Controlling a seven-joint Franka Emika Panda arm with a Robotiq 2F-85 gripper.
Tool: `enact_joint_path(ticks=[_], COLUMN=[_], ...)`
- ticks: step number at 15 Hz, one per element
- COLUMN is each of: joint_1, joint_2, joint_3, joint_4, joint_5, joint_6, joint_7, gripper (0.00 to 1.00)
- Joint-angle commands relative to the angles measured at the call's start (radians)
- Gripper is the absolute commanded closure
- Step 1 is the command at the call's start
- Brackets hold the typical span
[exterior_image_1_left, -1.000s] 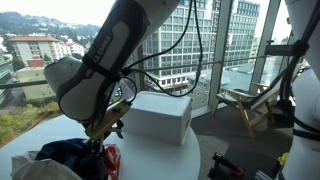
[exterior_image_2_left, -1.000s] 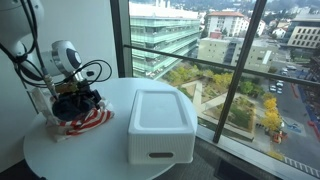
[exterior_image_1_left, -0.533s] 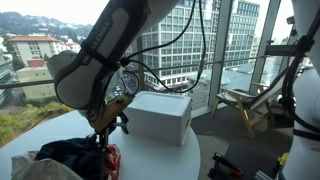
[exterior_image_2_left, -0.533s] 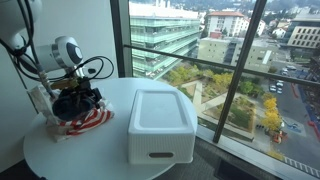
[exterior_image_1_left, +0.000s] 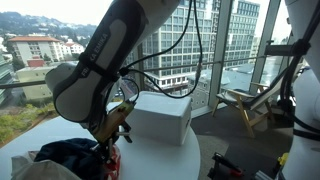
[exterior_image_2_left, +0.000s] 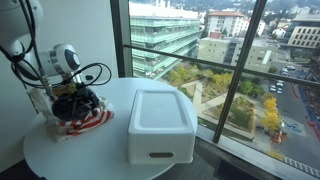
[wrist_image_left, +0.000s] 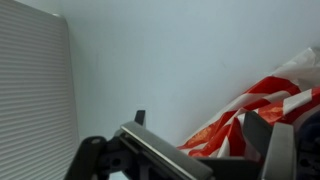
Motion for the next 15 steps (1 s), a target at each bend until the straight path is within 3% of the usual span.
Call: enact_joint_path(ticks=[1, 5, 13, 15], joint_1=[-0.008, -0.003, -0.032, -0.004], joint_2=[0.019, 0.029, 0.047, 0.043], joint_3=[0.01, -0.009, 0.006, 0.001], joint_4=[0.003, -0.008, -0.027, -0.041], joint_5=[0.046, 0.059, 0.224, 0.21], joint_6=[0.06, 0.203, 0.322, 0.378], joint_7=[-0.021, 0.015, -0.036, -0.038], gripper=[0.0, 0.0, 0.0, 0.0])
